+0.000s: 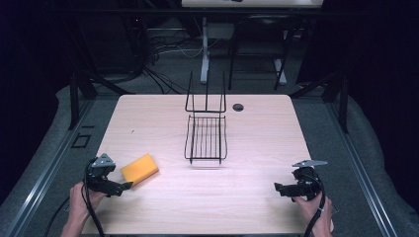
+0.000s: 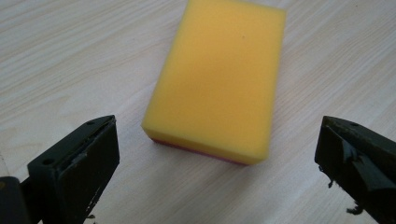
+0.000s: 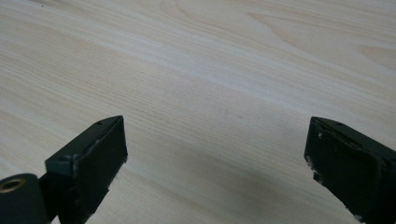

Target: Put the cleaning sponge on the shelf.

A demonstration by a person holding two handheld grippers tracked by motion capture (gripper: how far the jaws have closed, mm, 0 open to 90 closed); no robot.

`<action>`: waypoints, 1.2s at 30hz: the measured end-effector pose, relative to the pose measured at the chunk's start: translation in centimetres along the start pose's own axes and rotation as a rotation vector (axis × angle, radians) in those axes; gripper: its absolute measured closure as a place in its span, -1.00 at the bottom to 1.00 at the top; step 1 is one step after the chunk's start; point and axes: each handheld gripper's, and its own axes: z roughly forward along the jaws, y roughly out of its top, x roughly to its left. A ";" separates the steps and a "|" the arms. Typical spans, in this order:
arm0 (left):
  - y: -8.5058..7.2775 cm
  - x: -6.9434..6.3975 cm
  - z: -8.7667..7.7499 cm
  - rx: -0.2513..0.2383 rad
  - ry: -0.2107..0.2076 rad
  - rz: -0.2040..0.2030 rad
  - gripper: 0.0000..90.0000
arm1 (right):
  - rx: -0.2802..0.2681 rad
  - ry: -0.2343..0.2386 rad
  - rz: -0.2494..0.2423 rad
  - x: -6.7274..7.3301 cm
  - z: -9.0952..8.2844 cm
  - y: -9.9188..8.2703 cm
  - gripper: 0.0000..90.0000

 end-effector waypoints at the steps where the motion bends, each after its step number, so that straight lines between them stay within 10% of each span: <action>1: 0.0 -0.1 0.1 0.013 -0.015 -0.002 -1.00 | 0.027 -0.018 -0.020 -0.1 -0.1 0.1 -0.88; 36: 4.2 0.1 -3.3 0.100 0.033 0.132 -1.00 | 0.064 -0.008 -0.089 0.9 0.6 1.0 -0.88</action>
